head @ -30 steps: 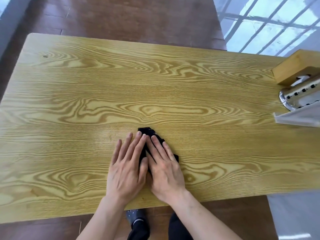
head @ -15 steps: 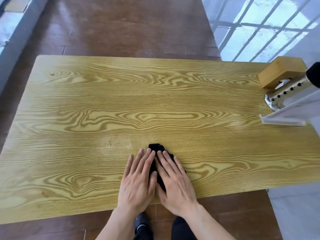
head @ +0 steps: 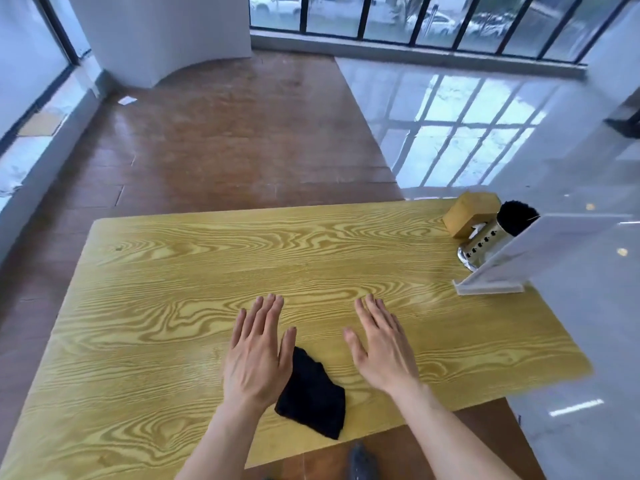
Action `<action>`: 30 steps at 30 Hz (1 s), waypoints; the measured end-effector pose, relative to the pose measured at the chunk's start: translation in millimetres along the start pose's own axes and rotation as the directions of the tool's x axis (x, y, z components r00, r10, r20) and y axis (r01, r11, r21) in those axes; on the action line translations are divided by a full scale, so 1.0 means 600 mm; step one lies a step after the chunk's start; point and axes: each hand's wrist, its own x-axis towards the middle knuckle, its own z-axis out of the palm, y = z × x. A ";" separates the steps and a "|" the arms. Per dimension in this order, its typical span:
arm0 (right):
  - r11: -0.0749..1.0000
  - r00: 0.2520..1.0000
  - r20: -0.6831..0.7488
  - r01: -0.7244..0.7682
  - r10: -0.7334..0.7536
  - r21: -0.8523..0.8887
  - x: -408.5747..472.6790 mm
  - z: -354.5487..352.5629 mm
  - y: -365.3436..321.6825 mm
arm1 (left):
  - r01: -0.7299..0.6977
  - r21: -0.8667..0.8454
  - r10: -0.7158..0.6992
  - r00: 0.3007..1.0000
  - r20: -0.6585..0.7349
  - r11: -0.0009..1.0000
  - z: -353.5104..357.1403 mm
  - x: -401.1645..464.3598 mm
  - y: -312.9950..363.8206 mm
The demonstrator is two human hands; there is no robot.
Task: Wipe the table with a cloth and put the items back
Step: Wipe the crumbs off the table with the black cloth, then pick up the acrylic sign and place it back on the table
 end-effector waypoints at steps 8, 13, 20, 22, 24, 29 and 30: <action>0.988 0.991 -0.031 -0.129 0.132 0.089 0.031 -0.113 0.079 | -0.173 -0.025 0.174 0.983 0.057 0.985 0.014 0.093 0.153; 0.957 0.973 0.013 -0.229 0.231 0.175 0.035 -0.169 0.198 | -0.214 -0.067 0.222 0.964 0.147 0.975 0.064 0.139 0.280; 0.916 0.944 0.097 -0.330 0.316 0.229 0.043 -0.234 0.424 | -0.072 -0.221 0.147 0.928 0.343 0.973 0.161 0.194 0.495; 0.892 0.922 0.145 -0.385 0.359 0.238 0.053 -0.245 0.498 | 0.004 -0.260 0.100 0.918 0.384 0.966 0.197 0.209 0.542; 0.839 0.887 0.187 -0.460 0.422 0.291 0.064 -0.256 0.563 | 0.095 -0.298 0.037 0.911 0.411 0.950 0.228 0.223 0.579; 0.593 0.770 0.187 -0.600 0.609 0.537 0.105 -0.287 0.682 | 0.345 -0.411 -0.135 0.878 0.459 0.844 0.291 0.254 0.646; 0.522 0.740 0.169 -0.599 0.652 0.608 0.113 -0.290 0.696 | 0.387 -0.430 -0.161 0.866 0.473 0.816 0.302 0.259 0.654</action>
